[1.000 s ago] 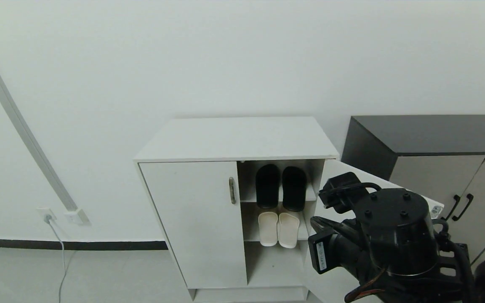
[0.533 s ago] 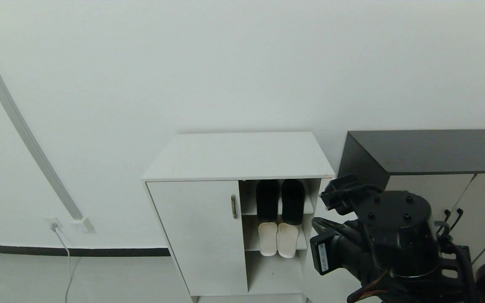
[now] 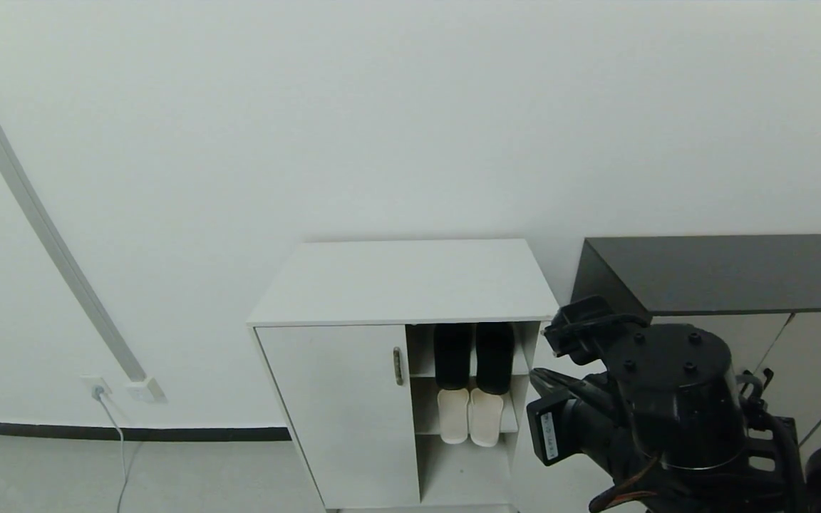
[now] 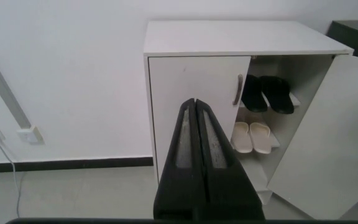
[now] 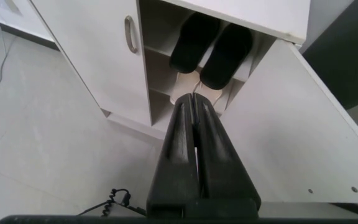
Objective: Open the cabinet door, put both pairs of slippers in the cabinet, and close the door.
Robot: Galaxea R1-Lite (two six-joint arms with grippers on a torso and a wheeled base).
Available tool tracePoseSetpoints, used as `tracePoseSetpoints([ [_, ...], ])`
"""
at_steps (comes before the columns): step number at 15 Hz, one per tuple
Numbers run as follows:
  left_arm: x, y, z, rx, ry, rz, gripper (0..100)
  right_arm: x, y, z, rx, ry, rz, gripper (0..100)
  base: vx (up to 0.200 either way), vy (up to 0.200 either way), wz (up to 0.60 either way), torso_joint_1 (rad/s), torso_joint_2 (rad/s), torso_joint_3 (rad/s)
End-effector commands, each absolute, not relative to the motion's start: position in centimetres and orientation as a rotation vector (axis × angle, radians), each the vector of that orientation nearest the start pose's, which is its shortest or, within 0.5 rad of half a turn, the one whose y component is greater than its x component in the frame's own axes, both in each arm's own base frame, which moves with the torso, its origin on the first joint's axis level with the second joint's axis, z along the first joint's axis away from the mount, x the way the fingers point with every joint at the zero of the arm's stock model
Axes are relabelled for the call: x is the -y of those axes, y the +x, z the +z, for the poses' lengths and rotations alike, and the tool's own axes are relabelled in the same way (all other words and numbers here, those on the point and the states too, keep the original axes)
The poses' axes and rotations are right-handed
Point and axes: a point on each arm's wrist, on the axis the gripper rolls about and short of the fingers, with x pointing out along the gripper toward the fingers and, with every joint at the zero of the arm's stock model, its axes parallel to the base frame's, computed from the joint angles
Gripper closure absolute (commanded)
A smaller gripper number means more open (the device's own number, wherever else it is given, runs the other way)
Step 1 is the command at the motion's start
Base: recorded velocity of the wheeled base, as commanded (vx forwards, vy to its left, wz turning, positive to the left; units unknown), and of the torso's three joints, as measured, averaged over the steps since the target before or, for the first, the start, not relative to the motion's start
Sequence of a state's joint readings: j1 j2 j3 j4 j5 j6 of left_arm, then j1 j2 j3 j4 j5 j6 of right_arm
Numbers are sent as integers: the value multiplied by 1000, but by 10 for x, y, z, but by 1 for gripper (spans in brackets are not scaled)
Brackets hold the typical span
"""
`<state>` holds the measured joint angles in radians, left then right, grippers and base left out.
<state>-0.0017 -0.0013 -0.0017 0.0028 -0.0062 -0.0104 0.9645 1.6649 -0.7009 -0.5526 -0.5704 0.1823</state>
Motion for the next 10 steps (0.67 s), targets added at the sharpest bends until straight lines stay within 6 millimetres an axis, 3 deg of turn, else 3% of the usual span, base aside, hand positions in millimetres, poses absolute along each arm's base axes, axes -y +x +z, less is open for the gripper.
tracePoseSetpoints([
  [1, 0, -23, 76, -2, -11, -8, 100, -224, 170, 158, -333, -111, 359, 100, 0, 0, 0, 0, 0, 0],
  [7, 0, -23, 76, -2, -11, -8, 100, -223, 169, 157, -334, -122, 360, 100, 0, 0, 0, 0, 0, 0],
  [10, 0, -23, 76, -2, -11, -8, 100, -223, 169, 158, -333, -121, 360, 100, 0, 0, -600, 2, 2, -2],
])
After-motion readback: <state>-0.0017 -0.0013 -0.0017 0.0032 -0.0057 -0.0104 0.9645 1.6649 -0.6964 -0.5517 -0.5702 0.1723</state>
